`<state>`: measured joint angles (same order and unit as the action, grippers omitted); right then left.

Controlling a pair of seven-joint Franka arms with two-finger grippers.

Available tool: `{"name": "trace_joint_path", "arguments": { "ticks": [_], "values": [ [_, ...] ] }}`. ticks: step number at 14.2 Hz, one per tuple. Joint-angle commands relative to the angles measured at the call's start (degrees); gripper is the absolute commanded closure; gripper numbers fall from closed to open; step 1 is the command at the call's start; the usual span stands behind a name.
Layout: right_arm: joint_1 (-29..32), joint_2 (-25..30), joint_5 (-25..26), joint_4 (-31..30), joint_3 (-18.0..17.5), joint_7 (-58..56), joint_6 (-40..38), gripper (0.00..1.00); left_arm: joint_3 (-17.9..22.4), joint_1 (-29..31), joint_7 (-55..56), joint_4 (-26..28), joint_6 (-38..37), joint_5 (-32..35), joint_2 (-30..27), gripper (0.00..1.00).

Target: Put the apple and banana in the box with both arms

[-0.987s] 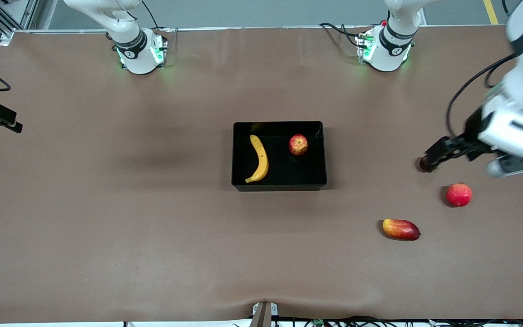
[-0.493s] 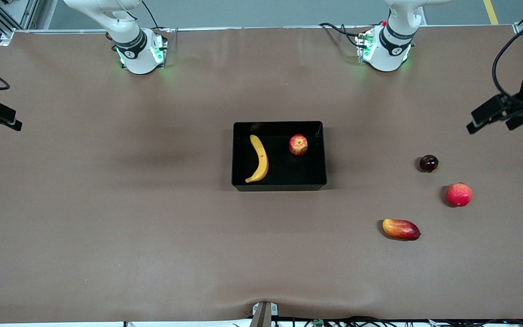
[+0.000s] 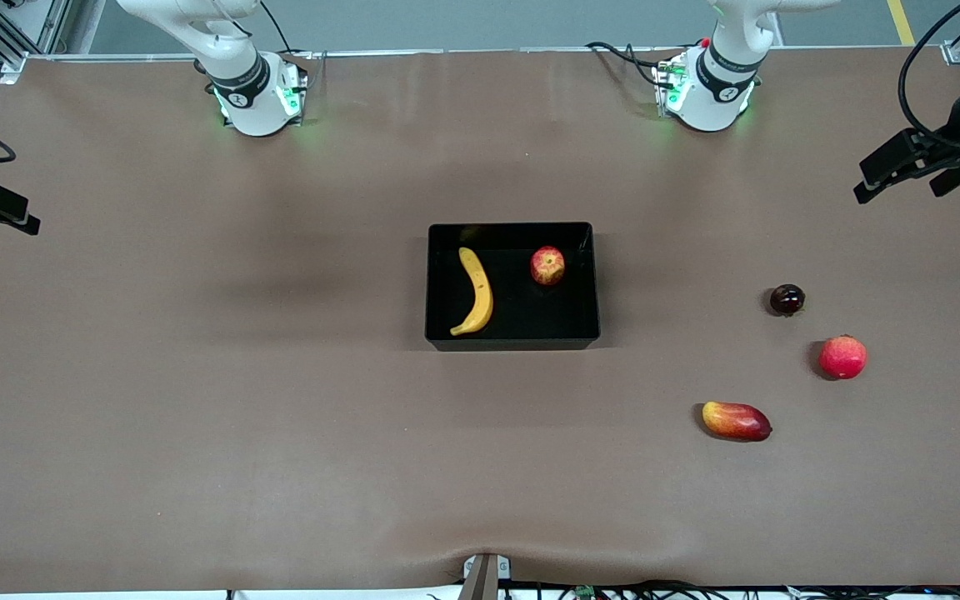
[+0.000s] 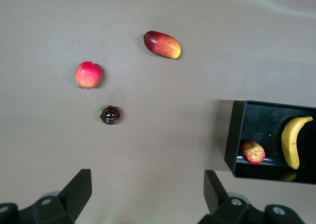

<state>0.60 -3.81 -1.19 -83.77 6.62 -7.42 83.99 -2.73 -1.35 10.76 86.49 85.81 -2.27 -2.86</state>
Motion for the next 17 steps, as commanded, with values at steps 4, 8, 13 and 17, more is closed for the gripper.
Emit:
{"name": "trace_joint_path", "arguments": {
  "ticks": [4, 8, 13, 17],
  "values": [
    [0.81, 0.03, 0.66, 0.63, -0.64, -0.75, -0.85, 0.0, 0.53, 0.12, 0.4, 1.14, -0.73, 0.86, -0.65, 0.0],
    [0.55, 0.03, 0.66, 0.63, -0.73, -0.75, -0.76, 0.0, 0.71, 0.91, 2.34, 1.14, -0.73, 2.61, -0.56, 0.0],
    [0.81, 0.03, 0.66, 0.63, -0.73, -0.75, -0.85, 0.0, 0.09, 0.83, 1.55, 0.97, -0.81, 5.34, 0.05, 0.0],
    [0.72, 0.03, 0.66, 0.63, -0.73, -0.75, -0.76, 0.0, 0.44, 1.09, 1.46, 0.88, -0.82, 5.34, 0.4, 0.0]
  ]
}}
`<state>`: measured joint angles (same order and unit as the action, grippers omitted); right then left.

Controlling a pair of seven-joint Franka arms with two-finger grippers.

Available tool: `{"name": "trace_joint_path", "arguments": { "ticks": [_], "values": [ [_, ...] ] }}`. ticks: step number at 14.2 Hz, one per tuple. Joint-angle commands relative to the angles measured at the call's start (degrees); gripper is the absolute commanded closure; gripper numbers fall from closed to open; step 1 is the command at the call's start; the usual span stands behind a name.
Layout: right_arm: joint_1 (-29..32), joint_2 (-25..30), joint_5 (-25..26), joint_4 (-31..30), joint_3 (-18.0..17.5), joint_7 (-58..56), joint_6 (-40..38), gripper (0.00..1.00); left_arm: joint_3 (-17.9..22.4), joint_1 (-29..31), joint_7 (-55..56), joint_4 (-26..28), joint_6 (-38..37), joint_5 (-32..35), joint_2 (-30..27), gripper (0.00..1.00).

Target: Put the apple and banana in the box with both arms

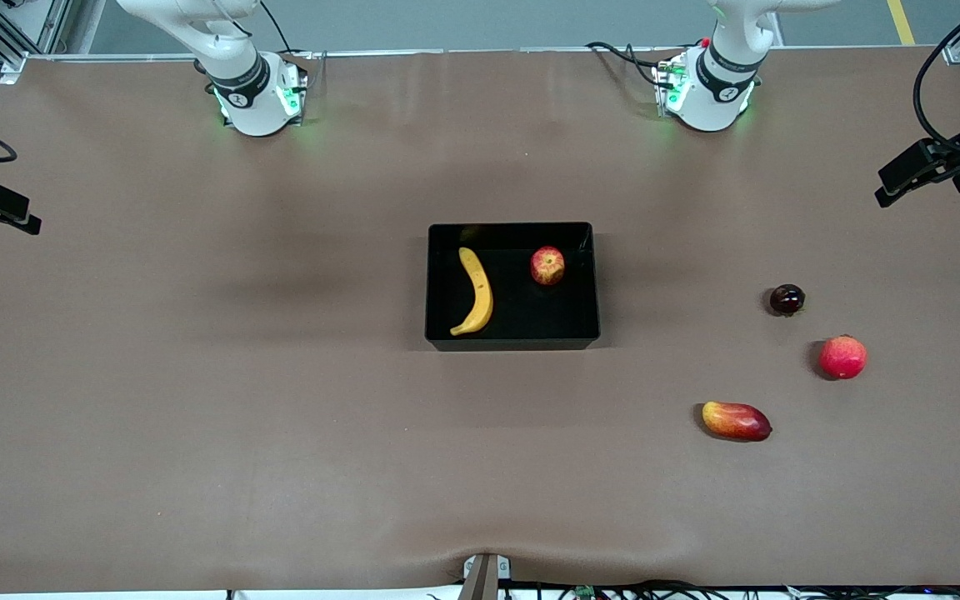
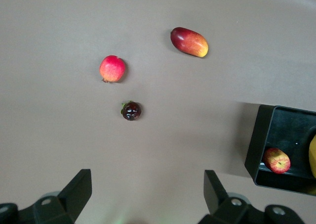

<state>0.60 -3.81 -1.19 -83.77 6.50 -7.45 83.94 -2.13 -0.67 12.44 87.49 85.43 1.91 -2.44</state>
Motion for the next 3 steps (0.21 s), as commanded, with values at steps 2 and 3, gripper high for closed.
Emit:
{"name": "trace_joint_path", "arguments": {
  "ticks": [2, 3],
  "values": [
    [0.72, 0.03, 0.66, 0.63, -0.62, -0.72, -0.71, 0.0, 0.02, 0.32, -0.22, -0.13, -2.45, 1.16, -0.28, 0.0],
    [0.63, 0.03, 0.66, 0.63, -0.62, -0.72, -0.79, 0.0, -0.07, 0.32, -0.13, -0.31, -3.42, 1.16, -0.46, 0.0]
  ]
}}
